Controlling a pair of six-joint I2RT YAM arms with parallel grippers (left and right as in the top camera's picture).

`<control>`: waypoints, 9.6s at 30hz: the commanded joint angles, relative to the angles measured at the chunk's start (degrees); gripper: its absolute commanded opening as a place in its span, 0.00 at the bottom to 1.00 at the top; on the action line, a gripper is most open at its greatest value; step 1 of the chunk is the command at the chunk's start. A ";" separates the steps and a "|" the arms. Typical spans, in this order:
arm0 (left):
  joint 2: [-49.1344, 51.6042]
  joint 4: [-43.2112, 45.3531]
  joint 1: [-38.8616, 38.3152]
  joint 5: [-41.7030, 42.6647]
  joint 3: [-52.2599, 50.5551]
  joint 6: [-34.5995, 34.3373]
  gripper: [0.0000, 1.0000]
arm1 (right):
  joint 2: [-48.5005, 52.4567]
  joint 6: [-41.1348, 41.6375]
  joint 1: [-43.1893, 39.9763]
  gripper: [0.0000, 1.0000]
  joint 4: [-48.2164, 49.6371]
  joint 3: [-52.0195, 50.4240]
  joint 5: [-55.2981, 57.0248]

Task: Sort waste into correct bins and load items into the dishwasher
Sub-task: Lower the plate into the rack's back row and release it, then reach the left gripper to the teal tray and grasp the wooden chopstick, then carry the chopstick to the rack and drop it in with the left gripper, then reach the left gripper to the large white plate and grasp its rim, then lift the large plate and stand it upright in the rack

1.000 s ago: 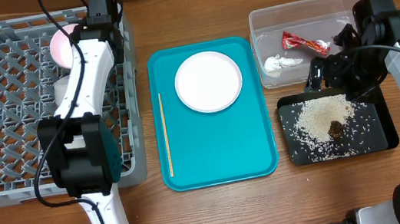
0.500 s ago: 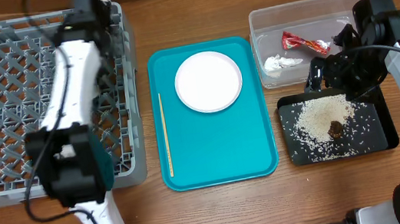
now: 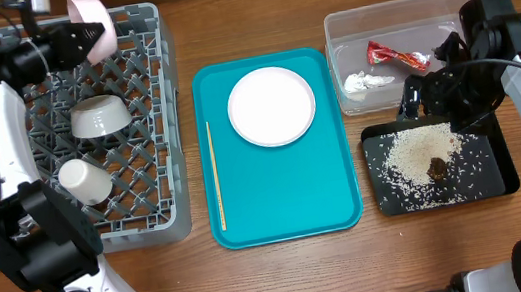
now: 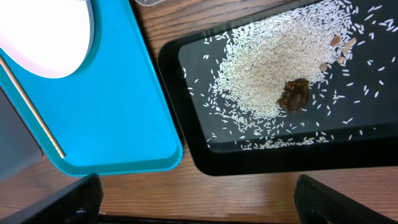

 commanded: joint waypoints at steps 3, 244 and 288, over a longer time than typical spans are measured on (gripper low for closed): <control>6.32 6.19 0.44 17.73 0.74 -4.94 0.04 | -1.64 -0.20 0.15 1.00 0.15 0.50 -0.22; 0.72 -15.02 -56.50 -67.17 -20.90 -0.66 0.12 | -1.64 -0.02 0.15 1.00 -1.99 0.50 1.95; -15.91 -32.85 -15.76 -21.90 -3.02 -3.32 0.04 | -1.64 -0.02 0.15 1.00 -2.23 0.50 1.95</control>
